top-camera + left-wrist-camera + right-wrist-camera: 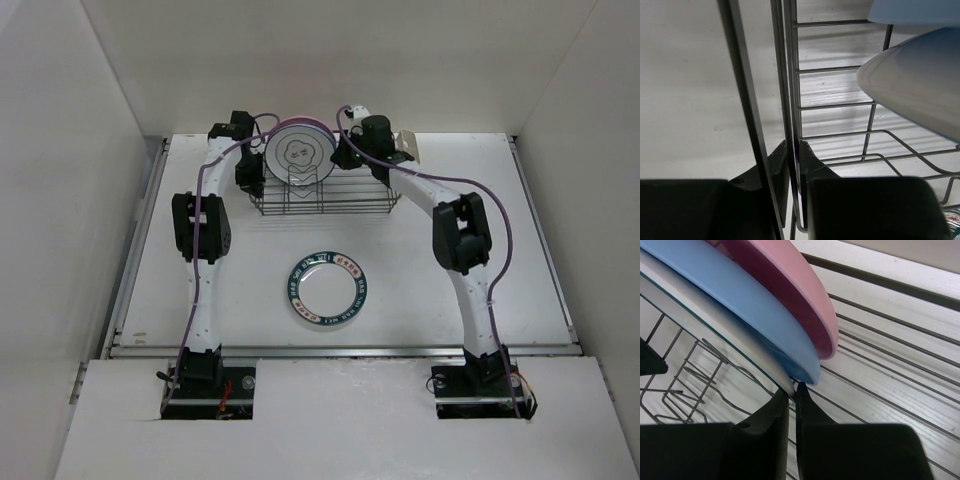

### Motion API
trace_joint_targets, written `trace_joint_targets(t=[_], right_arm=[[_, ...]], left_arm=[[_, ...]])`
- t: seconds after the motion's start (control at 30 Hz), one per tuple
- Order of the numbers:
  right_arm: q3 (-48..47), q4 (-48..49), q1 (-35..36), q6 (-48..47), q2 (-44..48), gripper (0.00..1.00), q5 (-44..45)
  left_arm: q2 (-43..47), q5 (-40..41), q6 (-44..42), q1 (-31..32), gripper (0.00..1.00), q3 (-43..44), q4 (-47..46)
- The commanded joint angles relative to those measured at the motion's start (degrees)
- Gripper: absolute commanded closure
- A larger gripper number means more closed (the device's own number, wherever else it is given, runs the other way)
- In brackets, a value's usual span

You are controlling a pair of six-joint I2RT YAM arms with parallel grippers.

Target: Unload the plates from the dish rack

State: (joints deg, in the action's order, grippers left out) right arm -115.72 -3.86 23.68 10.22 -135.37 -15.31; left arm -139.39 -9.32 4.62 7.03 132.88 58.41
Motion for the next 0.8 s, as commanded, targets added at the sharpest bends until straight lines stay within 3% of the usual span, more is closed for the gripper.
trace_joint_targets(t=[0.0, 0.23, 0.63, 0.77], right_arm=[[0.8, 3.1, 0.3, 4.0, 9.2, 1.00, -2.1], [3.6, 7.2, 0.3, 4.0, 16.5, 1.00, 1.2], [8.9, 3.5, 0.3, 1.5, 23.5, 1.00, 2.8], [12.6, 1.3, 0.3, 0.9, 27.1, 1.00, 2.8]], left_arm=[[2.3, 4.4, -3.3, 0.2, 0.91, 1.4, -0.2], [3.3, 3.9, -3.3, 0.2, 0.88, 0.9, -0.2], [4.4, 3.3, -2.2, 0.2, 0.88, 0.3, 0.3], [4.9, 3.3, -2.2, 0.2, 0.80, -0.3, 0.3]])
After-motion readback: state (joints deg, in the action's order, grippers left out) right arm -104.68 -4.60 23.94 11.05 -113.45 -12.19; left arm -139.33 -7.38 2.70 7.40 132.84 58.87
